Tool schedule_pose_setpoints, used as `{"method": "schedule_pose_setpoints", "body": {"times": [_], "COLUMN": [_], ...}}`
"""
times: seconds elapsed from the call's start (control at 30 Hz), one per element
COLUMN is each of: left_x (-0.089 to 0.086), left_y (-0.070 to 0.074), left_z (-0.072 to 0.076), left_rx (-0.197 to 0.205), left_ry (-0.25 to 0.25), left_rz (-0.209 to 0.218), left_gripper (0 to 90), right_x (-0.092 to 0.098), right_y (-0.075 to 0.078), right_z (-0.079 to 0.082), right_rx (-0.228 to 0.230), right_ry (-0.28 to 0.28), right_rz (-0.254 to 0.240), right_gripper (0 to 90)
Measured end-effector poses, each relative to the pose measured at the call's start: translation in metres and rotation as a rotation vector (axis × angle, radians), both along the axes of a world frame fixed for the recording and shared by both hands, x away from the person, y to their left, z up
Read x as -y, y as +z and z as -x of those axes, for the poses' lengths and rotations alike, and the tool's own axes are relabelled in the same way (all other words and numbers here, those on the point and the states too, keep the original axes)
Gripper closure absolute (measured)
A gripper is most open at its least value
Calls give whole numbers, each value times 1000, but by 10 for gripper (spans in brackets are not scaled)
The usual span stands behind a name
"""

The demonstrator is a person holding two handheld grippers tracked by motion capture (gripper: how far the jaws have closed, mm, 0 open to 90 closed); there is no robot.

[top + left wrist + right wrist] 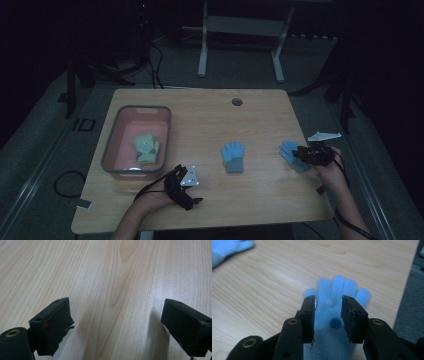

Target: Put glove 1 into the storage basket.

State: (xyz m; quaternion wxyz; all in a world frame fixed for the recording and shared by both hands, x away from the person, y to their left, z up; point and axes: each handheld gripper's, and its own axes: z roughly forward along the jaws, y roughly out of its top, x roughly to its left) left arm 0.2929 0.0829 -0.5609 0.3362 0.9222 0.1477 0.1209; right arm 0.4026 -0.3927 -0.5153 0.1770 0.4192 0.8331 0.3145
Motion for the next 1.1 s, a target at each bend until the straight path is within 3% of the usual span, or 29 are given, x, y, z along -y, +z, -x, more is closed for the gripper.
{"method": "schedule_pose_setpoints", "body": {"times": [0.2, 0.27, 0.4, 0.53, 0.7, 0.83, 1.1], "left_x": [0, 0, 0, 0, 1, 0, 1], "left_y": [1, 0, 0, 0, 0, 0, 1], "left_z": [0, 0, 0, 0, 0, 0, 0], "left_rx": [-1, -3, -1, 2, 5, 2, 4], "left_ry": [2, 0, -4, -2, -2, 0, -2], "left_rz": [9, 6, 0, 0, 4, 4, 9], "left_gripper": [96, 97, 97, 97, 97, 97, 97], "right_x": [5, 5, 4, -1, -7, -12, -39], "right_y": [-18, -25, -28, -27, -27, -19, 15], "right_z": [-4, -4, -2, 1, 4, 9, 26], "right_rx": [-27, -29, -14, -25, -23, -23, 33], "right_ry": [1, 12, 8, -26, -78, -139, -211], "right_rz": [-5, 21, 14, 6, 3, -33, -81], "right_gripper": [570, 596, 666, 799, 844, 856, 857]}}
